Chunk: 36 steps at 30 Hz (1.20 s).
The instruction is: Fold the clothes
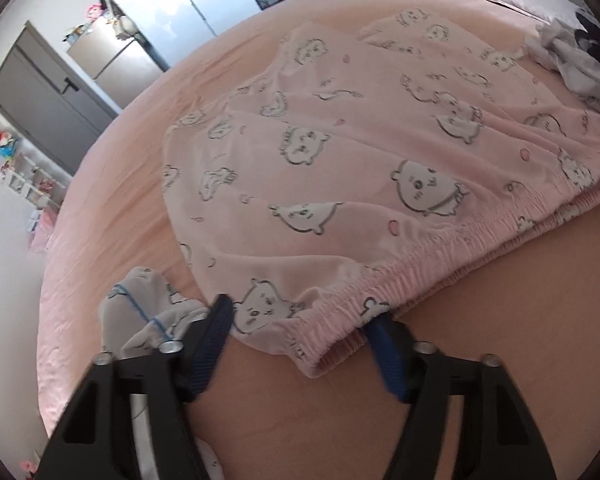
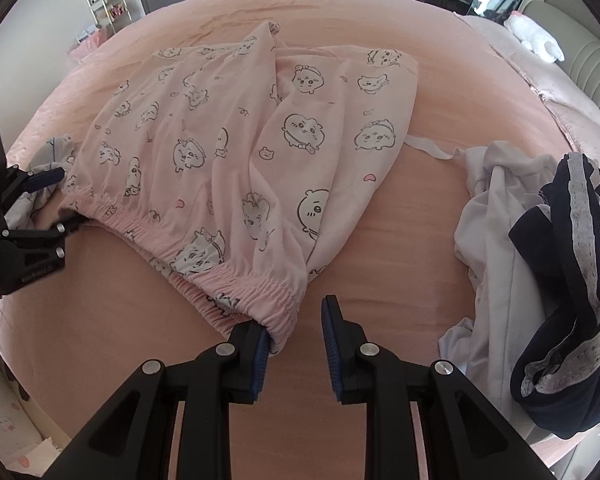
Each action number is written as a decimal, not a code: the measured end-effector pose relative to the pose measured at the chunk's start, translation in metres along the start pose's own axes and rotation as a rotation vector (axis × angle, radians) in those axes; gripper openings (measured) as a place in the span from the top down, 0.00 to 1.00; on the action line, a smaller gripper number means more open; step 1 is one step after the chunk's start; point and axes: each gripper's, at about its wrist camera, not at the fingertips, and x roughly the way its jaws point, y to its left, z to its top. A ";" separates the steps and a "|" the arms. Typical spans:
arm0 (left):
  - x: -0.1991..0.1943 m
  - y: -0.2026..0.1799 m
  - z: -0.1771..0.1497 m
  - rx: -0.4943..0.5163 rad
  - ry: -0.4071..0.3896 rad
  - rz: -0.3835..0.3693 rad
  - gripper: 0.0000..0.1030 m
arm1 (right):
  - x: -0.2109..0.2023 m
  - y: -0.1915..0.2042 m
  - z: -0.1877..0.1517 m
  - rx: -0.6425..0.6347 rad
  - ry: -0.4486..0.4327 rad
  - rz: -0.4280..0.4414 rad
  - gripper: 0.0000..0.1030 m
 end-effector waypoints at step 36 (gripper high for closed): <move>-0.050 0.041 -0.040 -0.402 -0.084 -0.167 0.90 | -0.017 0.015 -0.023 -0.009 -0.092 -0.026 0.94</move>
